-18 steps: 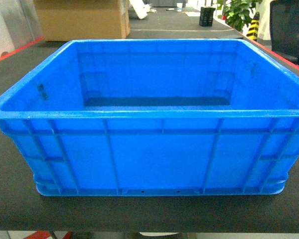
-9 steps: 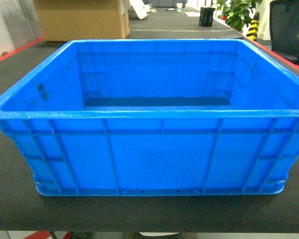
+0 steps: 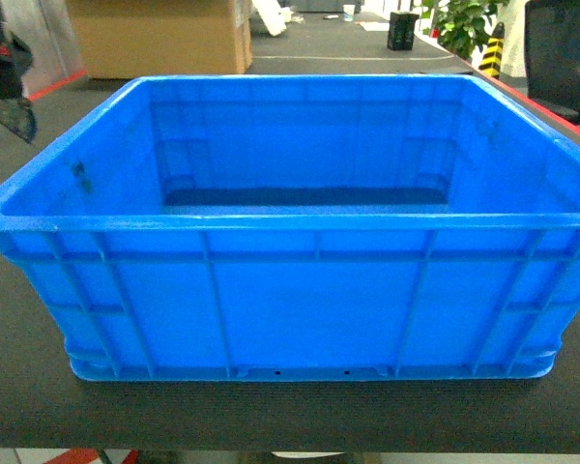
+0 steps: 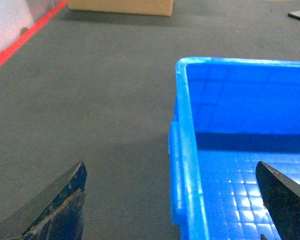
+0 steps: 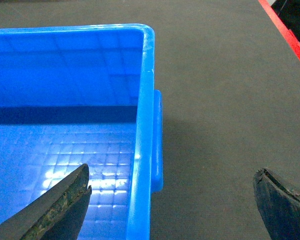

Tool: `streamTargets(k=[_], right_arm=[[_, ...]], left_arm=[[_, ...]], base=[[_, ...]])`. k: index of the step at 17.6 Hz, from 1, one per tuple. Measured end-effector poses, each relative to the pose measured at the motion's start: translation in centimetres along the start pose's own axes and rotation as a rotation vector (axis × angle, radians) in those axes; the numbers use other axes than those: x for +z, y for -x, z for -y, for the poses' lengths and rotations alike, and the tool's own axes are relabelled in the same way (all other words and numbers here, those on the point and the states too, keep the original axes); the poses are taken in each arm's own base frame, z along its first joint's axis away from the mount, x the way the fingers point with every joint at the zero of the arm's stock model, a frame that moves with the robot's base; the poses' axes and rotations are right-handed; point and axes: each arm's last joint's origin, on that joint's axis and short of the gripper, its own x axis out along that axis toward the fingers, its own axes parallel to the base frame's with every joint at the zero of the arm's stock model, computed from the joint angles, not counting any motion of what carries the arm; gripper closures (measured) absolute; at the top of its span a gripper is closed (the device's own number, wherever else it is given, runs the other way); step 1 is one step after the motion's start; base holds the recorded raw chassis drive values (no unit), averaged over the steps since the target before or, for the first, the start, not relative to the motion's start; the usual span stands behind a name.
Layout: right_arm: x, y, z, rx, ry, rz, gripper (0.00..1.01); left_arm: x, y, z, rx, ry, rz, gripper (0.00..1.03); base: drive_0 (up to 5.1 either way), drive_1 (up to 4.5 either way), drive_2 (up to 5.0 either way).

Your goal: Place box next to blue box on left shelf

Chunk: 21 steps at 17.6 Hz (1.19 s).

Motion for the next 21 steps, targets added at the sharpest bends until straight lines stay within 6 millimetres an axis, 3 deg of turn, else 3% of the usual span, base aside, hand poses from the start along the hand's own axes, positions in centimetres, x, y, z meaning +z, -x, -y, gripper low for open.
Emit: streamTargets(k=[2,4,9,14,16,21], right_arm=[[0.3,-3.3,-0.1,-0.003,0.002,-0.063,0.03],[-0.2,-5.4,-0.2,0.001,-0.006,-0.138,0.03],[-1.0,-6.6,-1.0,0.044,-0.057,-0.245,0.03],[-1.2,-6.9,-1.0,0.041,-0.055,-0.265,0.03],[-1.1,-6.9,-1.0,0.033,-0.052,-0.261,0.16],[-1.3,-6.8,-1.2,0.034,-0.033,-0.274,0.67]], left_arm=[[-1.0,-2.5,1.0,-0.04,-0.006,-0.083,0.05],[-1.8,-4.4,1.5,-0.051,-0.012,-0.157,0.05],[-3.1,-6.0,1.4,-0.031,-0.011,-0.303,0.05],[-3.3,-6.3,1.2,-0.017,-0.007,-0.321,0.05],[-3.4,-6.3,1.2,-0.016,-0.01,-0.334,0.07],[-3.2,-5.7,1.7,-0.037,-0.021,-0.36,0.58]], base=[[0.0,0.0,0.0],[0.0,0.0,0.0],[0.0,0.0,0.0],[0.0,0.0,0.0],[0.0,0.0,0.0],[0.0,0.0,0.0]])
